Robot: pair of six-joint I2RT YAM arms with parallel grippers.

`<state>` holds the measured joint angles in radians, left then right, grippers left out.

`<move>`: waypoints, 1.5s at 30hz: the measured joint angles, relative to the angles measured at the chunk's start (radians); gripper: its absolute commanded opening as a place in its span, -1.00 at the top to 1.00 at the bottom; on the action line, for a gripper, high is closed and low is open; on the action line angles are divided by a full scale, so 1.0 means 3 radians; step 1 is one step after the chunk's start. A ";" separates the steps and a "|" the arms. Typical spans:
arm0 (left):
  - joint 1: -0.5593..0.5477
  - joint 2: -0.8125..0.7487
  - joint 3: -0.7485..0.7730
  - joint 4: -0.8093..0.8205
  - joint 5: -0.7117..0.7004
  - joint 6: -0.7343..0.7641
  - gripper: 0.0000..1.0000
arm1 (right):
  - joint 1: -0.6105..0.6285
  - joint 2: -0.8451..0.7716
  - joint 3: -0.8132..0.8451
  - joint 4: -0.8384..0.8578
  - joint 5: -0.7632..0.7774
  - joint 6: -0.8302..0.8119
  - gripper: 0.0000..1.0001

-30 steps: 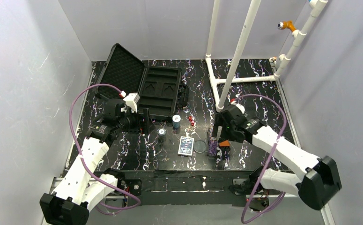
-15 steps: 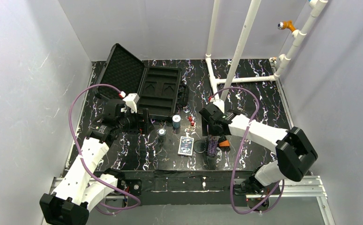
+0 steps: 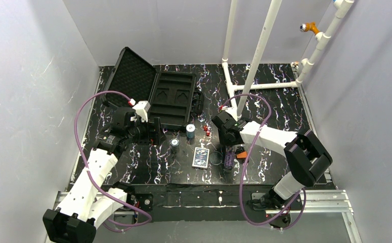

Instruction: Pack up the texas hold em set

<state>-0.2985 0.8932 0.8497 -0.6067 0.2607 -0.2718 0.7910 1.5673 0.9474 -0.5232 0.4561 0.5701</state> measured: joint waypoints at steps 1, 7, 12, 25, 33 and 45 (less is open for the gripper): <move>-0.0001 0.0000 0.0000 -0.0001 0.0000 0.0001 -0.80 | -0.0008 0.0004 0.0000 0.0014 -0.0008 -0.0004 -0.15; -0.0001 0.0000 0.0000 -0.0001 -0.0011 0.0001 -0.80 | -0.0046 0.0095 -0.0001 0.0094 -0.0069 -0.0020 -0.19; -0.0001 0.0000 0.0000 -0.0001 -0.0017 0.0001 -0.80 | -0.0062 0.0149 -0.0004 0.0108 -0.0126 -0.0034 -0.13; -0.0001 0.0000 0.0000 -0.0001 -0.0028 0.0001 -0.80 | -0.0083 0.0149 0.0014 0.0137 -0.0259 -0.0266 0.47; 0.0000 -0.0004 0.0000 -0.0003 -0.0048 0.0001 -0.79 | -0.0083 0.0145 0.0371 0.0061 -0.0520 -0.0645 0.71; -0.0001 -0.0175 0.0000 -0.0003 -0.0235 0.0001 -0.77 | -0.0060 0.0122 0.0899 0.0057 -0.0816 -0.1219 0.80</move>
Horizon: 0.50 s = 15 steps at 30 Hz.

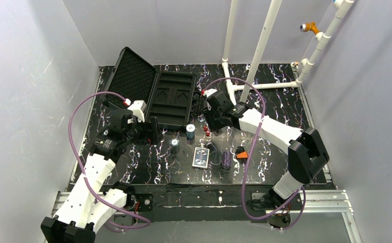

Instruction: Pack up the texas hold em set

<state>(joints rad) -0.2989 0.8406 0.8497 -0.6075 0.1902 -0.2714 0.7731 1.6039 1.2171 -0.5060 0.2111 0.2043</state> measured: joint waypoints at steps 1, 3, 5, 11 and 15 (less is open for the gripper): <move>0.0000 -0.0014 0.0000 0.0000 -0.0018 0.0000 -0.77 | 0.0009 -0.0003 0.0038 0.0003 -0.0020 -0.0038 0.80; 0.0000 -0.0036 0.0000 0.0000 -0.0052 -0.0001 -0.77 | 0.0032 -0.0005 0.0125 0.0004 -0.0061 -0.0118 0.82; 0.0000 -0.0055 0.0000 -0.0001 -0.0080 0.0000 -0.77 | 0.0051 -0.0005 0.0198 0.0004 -0.0103 -0.0181 0.84; 0.0000 -0.0139 0.0000 -0.0003 -0.0173 -0.0003 -0.77 | 0.0098 -0.0005 0.0422 0.0005 -0.0215 -0.0412 0.95; 0.0000 -0.0233 0.0000 -0.0005 -0.0254 -0.0004 -0.76 | 0.0116 -0.0003 0.0557 0.0008 -0.0327 -0.0601 0.97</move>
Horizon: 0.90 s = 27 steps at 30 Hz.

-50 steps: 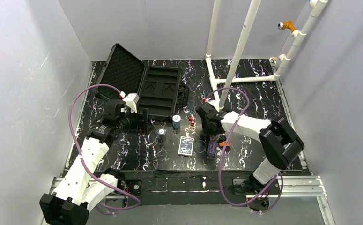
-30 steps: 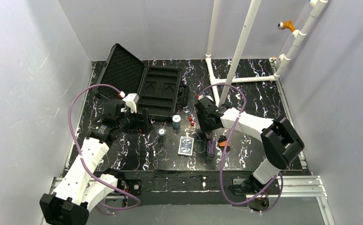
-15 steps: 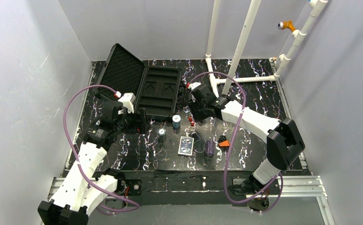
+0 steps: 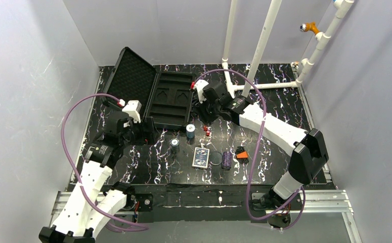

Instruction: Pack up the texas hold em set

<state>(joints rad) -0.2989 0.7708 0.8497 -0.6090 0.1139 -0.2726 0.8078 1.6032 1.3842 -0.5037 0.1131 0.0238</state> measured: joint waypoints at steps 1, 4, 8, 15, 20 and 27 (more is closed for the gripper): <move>0.0000 -0.0024 0.0000 -0.0003 -0.0020 -0.0001 -0.77 | 0.0004 0.0003 0.0025 0.0005 -0.0037 -0.0042 0.97; 0.0000 -0.0111 0.0000 -0.0004 -0.0118 -0.0006 -0.78 | 0.0018 0.0023 0.0102 0.0046 -0.0181 -0.0205 0.97; 0.0000 -0.0211 0.0004 -0.0084 -0.0280 -0.0056 -0.79 | 0.0045 0.0093 0.0214 0.0153 -0.0436 -0.0444 0.97; 0.0000 -0.0662 0.0005 -0.0392 -0.0509 -0.0195 -0.79 | 0.0080 0.0462 0.0567 0.0354 -0.0834 -0.0810 0.97; 0.0000 -0.1064 -0.0027 -0.0497 -0.0629 -0.0281 -0.79 | 0.0085 0.0978 0.1068 0.0370 -0.1025 -0.0927 0.97; 0.0000 -0.1069 -0.0081 -0.0556 -0.0752 -0.0312 -0.79 | 0.0100 0.1605 0.1785 0.0235 -0.1211 -0.1146 0.97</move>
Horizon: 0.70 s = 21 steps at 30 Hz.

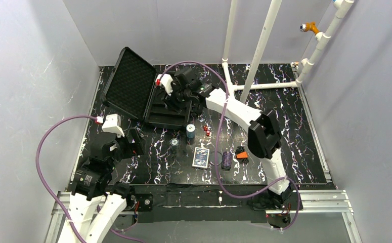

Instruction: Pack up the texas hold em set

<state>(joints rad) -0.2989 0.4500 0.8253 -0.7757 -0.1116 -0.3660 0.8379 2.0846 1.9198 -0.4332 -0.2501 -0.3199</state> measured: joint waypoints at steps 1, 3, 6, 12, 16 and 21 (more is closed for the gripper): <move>0.0000 0.0010 0.0000 0.0000 -0.0006 -0.0001 -0.79 | 0.0004 0.0078 0.0099 -0.0045 -0.0018 -0.0041 0.97; 0.0000 0.0020 0.0000 0.0000 -0.0017 -0.0001 -0.79 | 0.0019 0.0226 0.0278 -0.0098 -0.0051 -0.0122 0.97; 0.0000 0.0020 0.0000 0.0000 -0.0027 -0.0003 -0.79 | 0.0062 0.0383 0.0403 -0.0136 -0.0070 -0.0252 0.97; 0.0000 0.0020 0.0000 0.0000 -0.0041 -0.0003 -0.79 | 0.0165 0.0581 0.0436 -0.0158 -0.0081 -0.0497 0.97; 0.0000 0.0020 0.0000 -0.0001 -0.0041 -0.0003 -0.79 | 0.0216 0.0712 0.0474 -0.0153 -0.0126 -0.0641 0.97; 0.0000 0.0022 -0.0001 -0.0005 -0.0042 -0.0003 -0.79 | 0.0244 0.0835 0.0584 -0.0149 -0.0128 -0.0810 0.97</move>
<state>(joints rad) -0.2989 0.4564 0.8249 -0.7773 -0.1242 -0.3668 0.9112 2.3352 2.0949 -0.4778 -0.2886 -0.5629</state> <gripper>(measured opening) 0.894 0.517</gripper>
